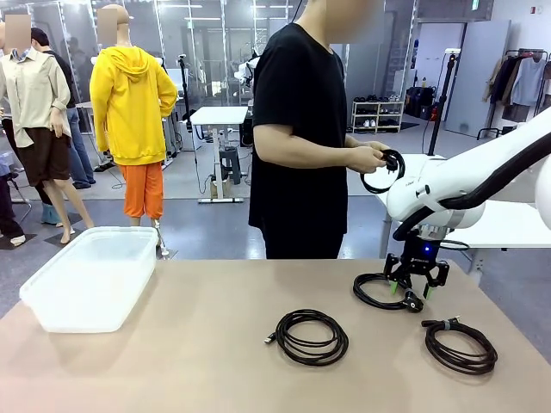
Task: Organize and store the cables.
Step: Place the Power Cable into the Organizing box.
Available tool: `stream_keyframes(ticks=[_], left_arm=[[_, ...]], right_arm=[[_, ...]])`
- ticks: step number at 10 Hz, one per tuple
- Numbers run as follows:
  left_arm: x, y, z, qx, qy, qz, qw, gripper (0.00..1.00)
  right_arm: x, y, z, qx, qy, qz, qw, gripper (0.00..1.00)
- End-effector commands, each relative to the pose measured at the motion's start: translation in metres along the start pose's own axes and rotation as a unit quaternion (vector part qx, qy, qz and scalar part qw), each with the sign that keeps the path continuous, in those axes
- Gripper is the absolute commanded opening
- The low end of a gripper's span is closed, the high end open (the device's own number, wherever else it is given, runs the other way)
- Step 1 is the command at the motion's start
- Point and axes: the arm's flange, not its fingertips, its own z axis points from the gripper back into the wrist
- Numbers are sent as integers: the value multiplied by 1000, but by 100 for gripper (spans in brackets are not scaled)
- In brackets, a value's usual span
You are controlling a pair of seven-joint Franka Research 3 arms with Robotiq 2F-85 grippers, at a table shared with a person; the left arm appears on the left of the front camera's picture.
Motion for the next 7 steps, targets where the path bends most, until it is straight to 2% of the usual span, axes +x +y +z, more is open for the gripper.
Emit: stream_keyframes(ticks=[1, 2, 4, 5, 6, 7], left_arm=[[1, -1, -1, -3, -2, -4, 1000, 100], [1, -1, -1, -3, -2, -4, 1000, 100], [1, -1, -1, -3, -2, -4, 1000, 100], [1, -1, -1, -3, -2, -4, 1000, 100], [1, -1, -1, -3, -2, -4, 1000, 100], [1, -1, -1, -3, -2, -4, 1000, 100]], right_arm=[[9, 6, -4, 2, -8, -14, 1000, 21], [10, 6, -5, 3, -11, -15, 1000, 0], [11, 6, -6, 6, -16, -17, 1000, 0], [11, 5, -7, 5, -19, -17, 1000, 6], [11, 5, -7, 2, -23, -19, 1000, 0], [10, 5, -7, 1, -23, -18, 1000, 0]])
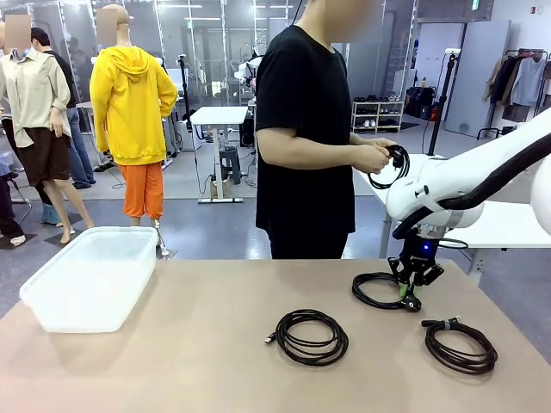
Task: Organize and store the cables.
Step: Place the Power Cable into the Organizing box.
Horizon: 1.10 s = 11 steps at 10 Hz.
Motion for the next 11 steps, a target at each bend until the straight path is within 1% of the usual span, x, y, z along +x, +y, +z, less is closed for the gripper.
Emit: stream_keyframes(ticks=[1, 2, 4, 6, 7, 9, 11], left_arm=[[1, -1, 0, -3, -2, -4, 1000, 100], [1, -1, 0, -3, -2, -4, 1000, 100], [1, -1, 0, -3, -2, -4, 1000, 100], [1, -1, 0, -3, -2, -4, 1000, 100], [1, -1, 0, -3, -2, -4, 1000, 100], [1, -1, 0, -3, -2, -4, 1000, 100], [1, -1, 0, -3, -2, -4, 1000, 100]], right_arm=[[-2, 7, -2, -8, -21, -12, 1000, 0], [-8, 9, 15, -12, -18, -2, 1000, 0], [-25, 15, 65, -17, -44, 6, 999, 0], [-42, 22, 107, -19, -55, 17, 998, 0], [-48, 27, 119, -18, -58, 21, 998, 0], [-55, 38, 127, -12, -55, 34, 998, 0], [-70, 66, 139, 6, -62, 65, 996, 0]])
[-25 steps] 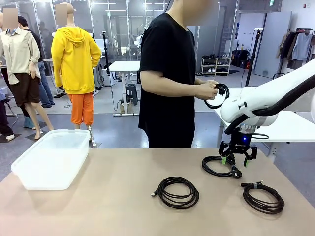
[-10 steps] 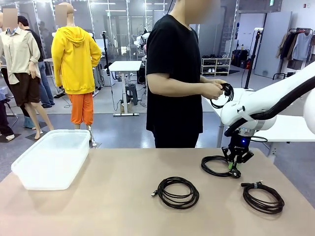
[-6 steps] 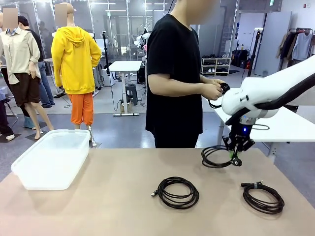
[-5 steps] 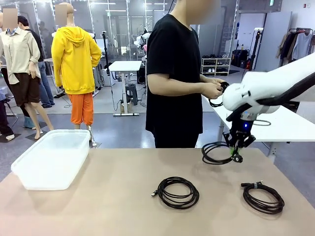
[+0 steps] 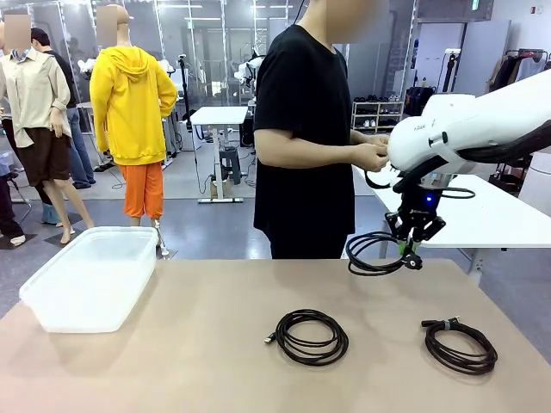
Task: Organize and store the cables.
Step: Place the Power Cable into the Organizing box.
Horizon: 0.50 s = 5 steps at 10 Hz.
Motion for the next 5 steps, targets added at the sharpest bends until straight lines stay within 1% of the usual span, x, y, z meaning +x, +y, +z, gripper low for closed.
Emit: stream_keyframes(ticks=[1, 3, 5], left_arm=[[1, -1, 0, -3, -2, -4, 1000, 100], [1, -1, 0, -3, -2, -4, 1000, 100], [1, -1, 0, -3, -2, -4, 1000, 100]], right_arm=[[-16, 36, 11, 15, -17, 11, 1000, 0], [-24, 84, 15, 31, -33, 34, 998, 0], [-38, 146, 8, 35, -44, 72, 996, 0]])
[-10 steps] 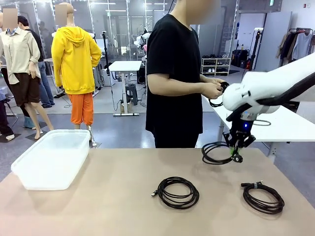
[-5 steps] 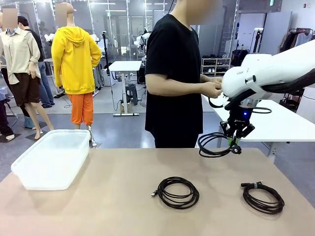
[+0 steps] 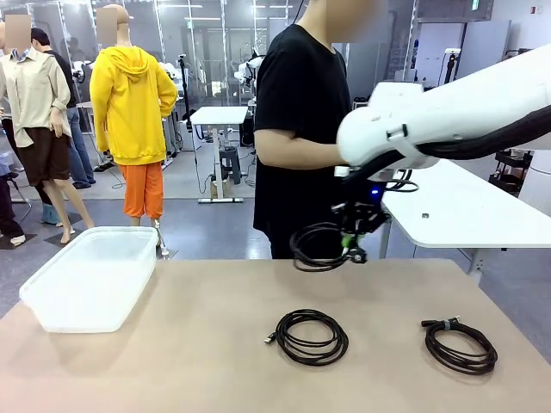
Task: Organize and store the cables.
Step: Place the Power Cable into the Organizing box.
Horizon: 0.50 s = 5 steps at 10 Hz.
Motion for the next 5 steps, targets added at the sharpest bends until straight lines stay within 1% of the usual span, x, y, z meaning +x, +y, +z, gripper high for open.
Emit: stream_keyframes(ticks=[1, 2, 3, 5], left_arm=[[1, 0, 0, -3, -3, -3, 1000, 100], [1, 0, 0, -3, -3, -3, 1000, 100], [1, 0, 0, -3, -3, -3, 1000, 100], [1, 0, 0, -3, -3, -3, 1000, 100]], right_arm=[[-9, 46, -14, 12, -18, 20, 1000, 0], [-13, 74, -20, 21, -31, 34, 999, 0], [-17, 102, -33, 27, -20, 58, 998, 0], [-27, 140, -65, 10, -13, 93, 995, 0]])
